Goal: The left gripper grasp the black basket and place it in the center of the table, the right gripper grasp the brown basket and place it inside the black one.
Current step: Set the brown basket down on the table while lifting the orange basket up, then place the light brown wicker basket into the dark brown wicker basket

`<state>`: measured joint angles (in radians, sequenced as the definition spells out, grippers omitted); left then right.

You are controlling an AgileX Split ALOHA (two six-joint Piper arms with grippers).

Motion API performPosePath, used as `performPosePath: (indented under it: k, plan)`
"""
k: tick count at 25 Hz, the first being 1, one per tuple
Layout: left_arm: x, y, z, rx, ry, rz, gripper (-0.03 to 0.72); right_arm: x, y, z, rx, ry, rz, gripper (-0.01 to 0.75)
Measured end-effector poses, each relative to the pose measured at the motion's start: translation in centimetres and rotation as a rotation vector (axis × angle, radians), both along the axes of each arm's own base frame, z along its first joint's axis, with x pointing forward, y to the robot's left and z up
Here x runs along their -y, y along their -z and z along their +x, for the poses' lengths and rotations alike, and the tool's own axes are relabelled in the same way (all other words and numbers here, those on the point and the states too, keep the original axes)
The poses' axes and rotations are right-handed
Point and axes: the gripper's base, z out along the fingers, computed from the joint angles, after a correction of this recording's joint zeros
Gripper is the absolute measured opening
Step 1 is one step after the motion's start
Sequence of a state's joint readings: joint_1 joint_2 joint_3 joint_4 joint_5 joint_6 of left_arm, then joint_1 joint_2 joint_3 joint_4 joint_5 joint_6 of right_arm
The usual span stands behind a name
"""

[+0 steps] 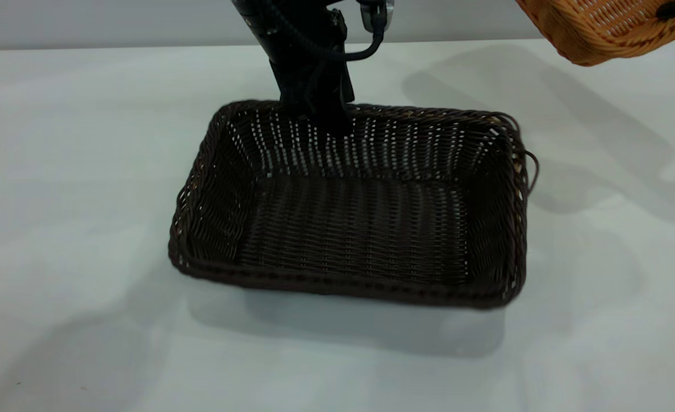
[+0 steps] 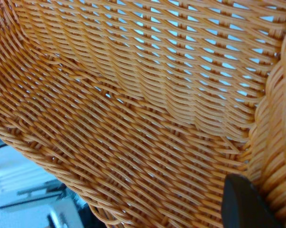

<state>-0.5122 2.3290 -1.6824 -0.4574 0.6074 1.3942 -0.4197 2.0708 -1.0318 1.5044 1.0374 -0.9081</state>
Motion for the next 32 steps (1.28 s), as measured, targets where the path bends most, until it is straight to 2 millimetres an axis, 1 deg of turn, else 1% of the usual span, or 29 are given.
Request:
performPosePath:
  k: [2, 4, 7, 8, 10, 11, 13, 15, 17, 20, 24, 26, 28, 32]
  plan:
    - [-0.3, -1.1, 0.2, -0.013, -0.068, -0.019, 0.477, -0.2, -0.2, -0.1, 0.0, -0.016, 0.027, 0.066]
    - [-1.2, -3.6, 0.5, -0.012, -0.15, -0.053, 0.5, -0.4, -0.2, -0.3, -0.015, -0.034, 0.048, 0.066]
    - [-4.4, -7.6, 1.8, 0.015, -0.294, -0.112, 0.51, -1.0, -0.1, -0.6, -0.056, -0.086, 0.049, 0.066]
    - [-5.9, -8.6, 2.4, 0.023, -0.354, -0.13, 0.51, -1.5, 0.0, -0.7, -0.079, -0.11, 0.049, 0.066]
    - [-9.3, -10.5, 3.5, 0.046, -0.474, -0.163, 0.51, -2.9, 0.4, -1.0, -0.135, -0.186, 0.028, 0.066]
    - [-10.7, -11.1, 4.0, 0.054, -0.526, -0.176, 0.51, -3.6, 0.5, -1.1, -0.158, -0.217, 0.022, 0.066]
    - [-13.6, -11.8, 4.9, 0.065, -0.639, -0.214, 0.51, -5.8, 0.7, -1.2, -0.194, -0.298, 0.006, 0.066]
    - [-15.4, -12.0, 5.5, 0.057, -0.72, -0.254, 0.51, -8.0, 0.5, -1.4, -0.22, -0.362, 0.001, 0.066]
    - [-16.8, -12.1, 5.8, 0.05, -0.768, -0.281, 0.51, -10.4, 0.1, -1.7, -0.242, -0.435, -0.016, 0.066]
    - [-17.6, -12.2, 6.0, 0.052, -0.793, -0.291, 0.51, -13.4, -0.2, -2.4, -0.293, -0.526, -0.047, 0.066]
    - [-17.6, -12.2, 6.1, 0.06, -0.796, -0.295, 0.51, -16.4, 0.3, -3.6, -0.367, -0.623, -0.123, 0.066]
    - [-17.5, -12.2, 6.1, 0.064, -0.797, -0.297, 0.51, -17.5, 0.7, -4.0, -0.386, -0.65, -0.177, 0.066]
    - [-17.5, -12.2, 6.1, 0.064, -0.797, -0.297, 0.51, -18.3, 1.0, -4.3, -0.392, -0.675, -0.238, 0.066]
    - [-17.5, -12.2, 6.1, 0.064, -0.797, -0.297, 0.51, -18.6, 1.3, -4.2, -0.39, -0.653, -0.284, 0.066]
